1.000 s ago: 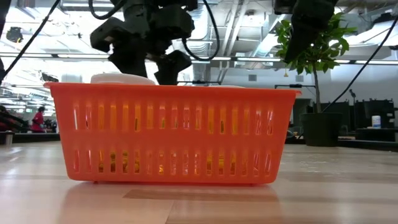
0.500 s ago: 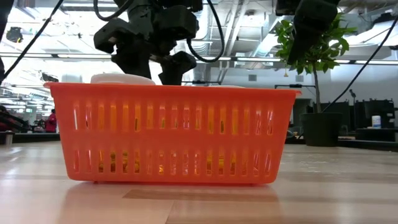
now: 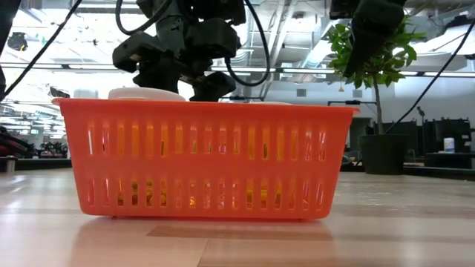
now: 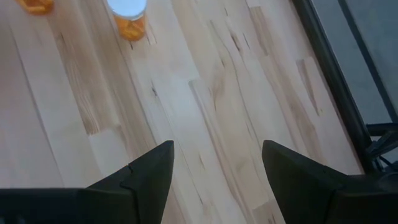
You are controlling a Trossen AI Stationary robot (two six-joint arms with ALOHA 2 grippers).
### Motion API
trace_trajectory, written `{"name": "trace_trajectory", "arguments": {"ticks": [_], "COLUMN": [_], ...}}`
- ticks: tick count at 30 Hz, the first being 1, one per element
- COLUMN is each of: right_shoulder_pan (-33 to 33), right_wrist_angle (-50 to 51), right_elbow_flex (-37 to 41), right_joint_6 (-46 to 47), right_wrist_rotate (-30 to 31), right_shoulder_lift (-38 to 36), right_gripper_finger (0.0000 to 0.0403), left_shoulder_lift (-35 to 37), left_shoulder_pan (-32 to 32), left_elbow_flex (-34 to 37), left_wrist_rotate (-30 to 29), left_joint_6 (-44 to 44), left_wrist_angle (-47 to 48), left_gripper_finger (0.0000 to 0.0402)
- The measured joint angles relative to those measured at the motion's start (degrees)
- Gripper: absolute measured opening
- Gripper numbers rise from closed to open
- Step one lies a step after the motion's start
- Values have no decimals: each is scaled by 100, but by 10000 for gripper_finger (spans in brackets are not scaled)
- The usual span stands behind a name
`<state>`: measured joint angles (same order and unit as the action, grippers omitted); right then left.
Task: Pick and place pill bottles into a basket
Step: Put the orange pill bottle into the orange bin
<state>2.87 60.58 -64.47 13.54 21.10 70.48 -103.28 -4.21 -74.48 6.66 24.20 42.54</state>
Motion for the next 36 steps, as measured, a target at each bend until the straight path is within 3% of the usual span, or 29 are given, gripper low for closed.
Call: {"name": "trace_trajectory", "arguments": {"ticks": [15, 36], "right_shoulder_pan": [0, 0], "right_wrist_angle": [34, 30], "right_elbow_flex": [0, 0], "right_joint_6": [0, 0], "right_wrist_rotate": [0, 2], "right_shoulder_lift": [1, 2], "right_gripper_finger": [240, 240], "left_shoulder_lift": [-24, -378], "left_shoulder_pan": [0, 85], "left_elbow_flex": [-2, -7], "left_wrist_rotate": [-164, 61], "left_joint_6": [214, 552], "left_wrist_angle": [-3, -253], "left_gripper_finger": [298, 298]}}
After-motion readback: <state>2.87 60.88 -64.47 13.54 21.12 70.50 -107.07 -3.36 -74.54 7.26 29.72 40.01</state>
